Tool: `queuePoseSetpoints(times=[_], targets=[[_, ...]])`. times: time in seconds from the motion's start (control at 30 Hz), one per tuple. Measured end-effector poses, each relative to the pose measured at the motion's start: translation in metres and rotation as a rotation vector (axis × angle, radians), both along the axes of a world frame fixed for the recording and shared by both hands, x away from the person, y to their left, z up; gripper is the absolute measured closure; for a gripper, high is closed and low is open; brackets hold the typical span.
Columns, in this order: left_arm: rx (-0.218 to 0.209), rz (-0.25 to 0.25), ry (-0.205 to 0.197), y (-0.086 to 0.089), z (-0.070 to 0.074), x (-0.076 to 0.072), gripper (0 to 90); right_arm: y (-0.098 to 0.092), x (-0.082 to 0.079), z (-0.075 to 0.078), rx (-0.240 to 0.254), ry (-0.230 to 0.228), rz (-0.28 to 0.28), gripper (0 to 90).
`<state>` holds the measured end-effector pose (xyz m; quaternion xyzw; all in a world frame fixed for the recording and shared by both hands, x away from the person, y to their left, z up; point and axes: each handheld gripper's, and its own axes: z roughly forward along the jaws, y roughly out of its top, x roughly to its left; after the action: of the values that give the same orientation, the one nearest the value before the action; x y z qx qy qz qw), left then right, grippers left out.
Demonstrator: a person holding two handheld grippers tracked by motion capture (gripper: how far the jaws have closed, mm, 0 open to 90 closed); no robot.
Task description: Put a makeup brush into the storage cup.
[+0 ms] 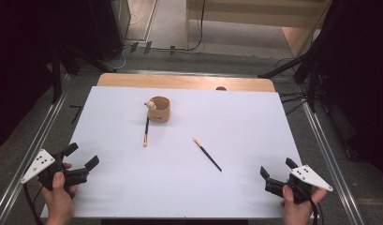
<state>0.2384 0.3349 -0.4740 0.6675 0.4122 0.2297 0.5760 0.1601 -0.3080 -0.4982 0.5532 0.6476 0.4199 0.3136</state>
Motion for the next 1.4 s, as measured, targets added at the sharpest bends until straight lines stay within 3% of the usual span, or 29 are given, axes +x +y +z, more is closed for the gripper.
queuePoseSetpoints(times=[0.5, 0.7, 1.4], targets=[[0.045, -0.014, 0.010, -0.010, -0.003, -0.002, 0.0, 0.017, 0.013, 0.017, -0.012, 0.001, 0.059, 7.9], [0.056, -0.019, 0.013, -0.014, -0.005, 0.001, 0.0, 0.036, 0.031, 0.028, -0.025, 0.028, 0.096, 10.0], [0.077, -0.036, 0.027, -0.023, -0.006, 0.003, 0.0, 0.084, 0.073, 0.051, -0.053, 0.042, 0.176, 13.1]])
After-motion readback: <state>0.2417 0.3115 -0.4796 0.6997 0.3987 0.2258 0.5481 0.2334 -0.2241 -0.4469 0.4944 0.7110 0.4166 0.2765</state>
